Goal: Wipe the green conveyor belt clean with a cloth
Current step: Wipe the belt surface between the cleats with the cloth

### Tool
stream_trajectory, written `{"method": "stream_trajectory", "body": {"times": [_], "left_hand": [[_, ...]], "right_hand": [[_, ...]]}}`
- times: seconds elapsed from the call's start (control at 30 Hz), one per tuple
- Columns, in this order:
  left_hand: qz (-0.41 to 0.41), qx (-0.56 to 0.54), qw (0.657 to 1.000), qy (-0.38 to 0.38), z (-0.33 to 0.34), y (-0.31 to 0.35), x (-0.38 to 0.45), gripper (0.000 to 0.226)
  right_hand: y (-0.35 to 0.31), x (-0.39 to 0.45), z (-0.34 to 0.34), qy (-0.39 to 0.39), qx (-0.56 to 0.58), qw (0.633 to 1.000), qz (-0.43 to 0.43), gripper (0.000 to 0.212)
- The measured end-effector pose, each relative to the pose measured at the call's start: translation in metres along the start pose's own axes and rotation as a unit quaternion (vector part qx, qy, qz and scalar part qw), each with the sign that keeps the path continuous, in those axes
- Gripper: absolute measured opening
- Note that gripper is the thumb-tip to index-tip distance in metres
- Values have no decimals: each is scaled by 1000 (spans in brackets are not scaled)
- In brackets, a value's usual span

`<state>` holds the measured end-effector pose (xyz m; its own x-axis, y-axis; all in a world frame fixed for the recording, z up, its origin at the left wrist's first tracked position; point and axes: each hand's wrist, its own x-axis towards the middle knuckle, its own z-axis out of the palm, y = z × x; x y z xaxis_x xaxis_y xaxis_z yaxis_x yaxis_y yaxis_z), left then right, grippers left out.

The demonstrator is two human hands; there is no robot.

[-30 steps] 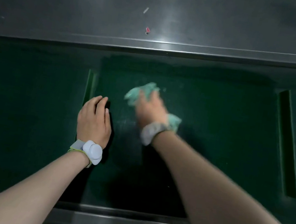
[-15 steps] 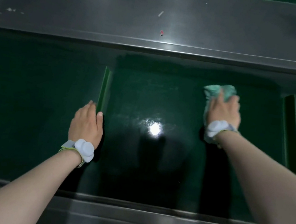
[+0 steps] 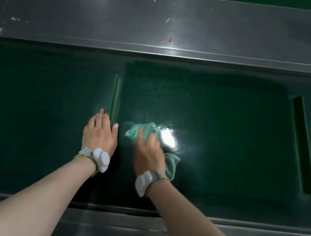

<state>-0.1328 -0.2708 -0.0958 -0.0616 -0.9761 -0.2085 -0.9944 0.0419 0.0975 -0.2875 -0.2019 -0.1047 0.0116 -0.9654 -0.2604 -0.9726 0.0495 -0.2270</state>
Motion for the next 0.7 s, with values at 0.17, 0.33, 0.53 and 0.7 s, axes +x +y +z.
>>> {"method": "stream_trajectory", "body": {"times": [0.17, 0.33, 0.53, 0.7], "left_hand": [[-2, -6, 1000, -6, 1, -2, 0, 53], [1, -23, 1000, -2, 4, -5, 1, 58], [17, -19, 999, -20, 3, -10, -1, 68], [48, -44, 996, -61, 7, -17, -16, 77]], "right_hand": [[-8, -25, 10, 14, 1, 998, -64, 67], [-5, -27, 6, 34, 9, 998, -55, 57], [-15, -30, 12, 43, 11, 999, -18, 57], [-19, -30, 10, 35, -4, 999, 4, 59]]}}
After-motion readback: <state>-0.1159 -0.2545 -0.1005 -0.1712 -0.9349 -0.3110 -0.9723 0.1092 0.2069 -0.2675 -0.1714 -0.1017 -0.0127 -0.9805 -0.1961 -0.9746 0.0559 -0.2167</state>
